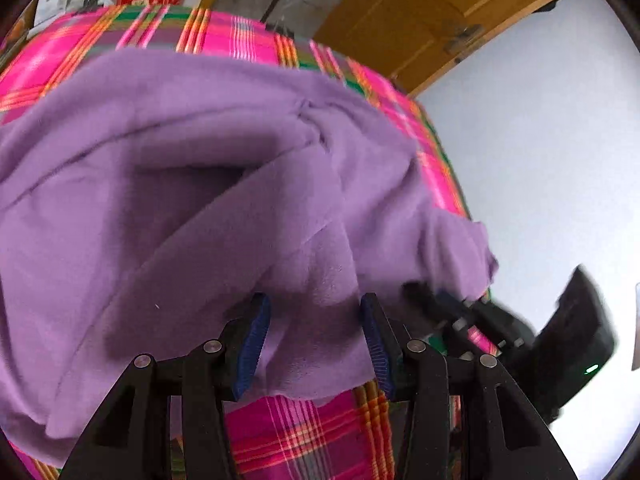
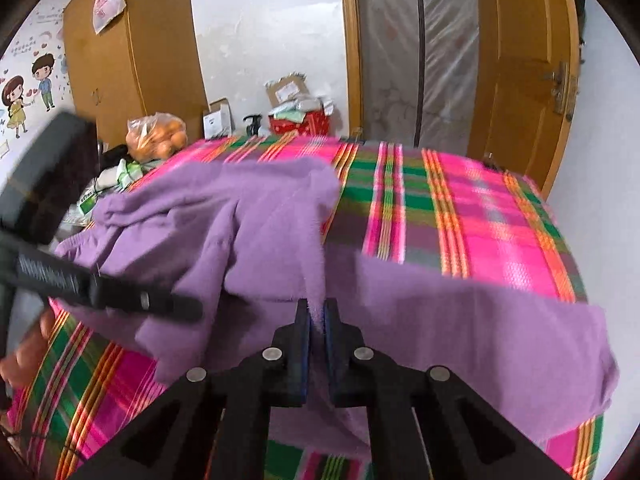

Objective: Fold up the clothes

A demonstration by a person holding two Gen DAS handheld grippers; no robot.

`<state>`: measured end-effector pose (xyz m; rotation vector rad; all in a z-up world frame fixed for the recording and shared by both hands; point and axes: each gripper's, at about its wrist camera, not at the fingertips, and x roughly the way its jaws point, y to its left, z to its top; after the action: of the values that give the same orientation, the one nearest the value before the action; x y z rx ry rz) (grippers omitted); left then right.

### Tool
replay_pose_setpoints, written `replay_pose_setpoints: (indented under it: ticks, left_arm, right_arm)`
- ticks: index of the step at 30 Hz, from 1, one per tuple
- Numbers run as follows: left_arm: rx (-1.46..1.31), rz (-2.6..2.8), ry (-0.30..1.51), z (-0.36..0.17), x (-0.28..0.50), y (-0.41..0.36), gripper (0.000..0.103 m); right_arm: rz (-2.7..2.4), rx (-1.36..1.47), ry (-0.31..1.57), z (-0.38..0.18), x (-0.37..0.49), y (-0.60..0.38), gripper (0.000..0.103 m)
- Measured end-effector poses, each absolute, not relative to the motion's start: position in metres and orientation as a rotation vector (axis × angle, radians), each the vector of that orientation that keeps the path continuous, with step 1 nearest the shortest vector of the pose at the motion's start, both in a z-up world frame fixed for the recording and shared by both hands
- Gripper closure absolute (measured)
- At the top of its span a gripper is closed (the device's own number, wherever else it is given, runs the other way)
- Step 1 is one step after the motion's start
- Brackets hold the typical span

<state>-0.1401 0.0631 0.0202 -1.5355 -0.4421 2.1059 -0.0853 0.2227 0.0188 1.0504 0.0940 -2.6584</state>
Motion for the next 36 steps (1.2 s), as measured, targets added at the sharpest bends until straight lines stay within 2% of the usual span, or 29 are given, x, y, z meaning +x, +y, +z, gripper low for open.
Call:
replay_pose_setpoints:
  ticks: [14, 21, 36]
  left_arm:
    - [-1.556, 2.055, -0.481, 0.005, -0.137, 0.058, 0.056]
    - [-1.538, 2.060, -0.471, 0.003, -0.138, 0.060, 0.056]
    - [-1.510, 2.054, -0.496, -0.003, -0.143, 0.060, 0.056]
  right_arm:
    - [-2.862, 0.923, 0.218, 0.046, -0.154, 0.237, 0.097]
    - [-2.971, 0.881, 0.352, 0.046, -0.191, 0.235, 0.097]
    - [-2.994, 1.012, 0.536, 0.022, -0.265, 0.232, 0.097]
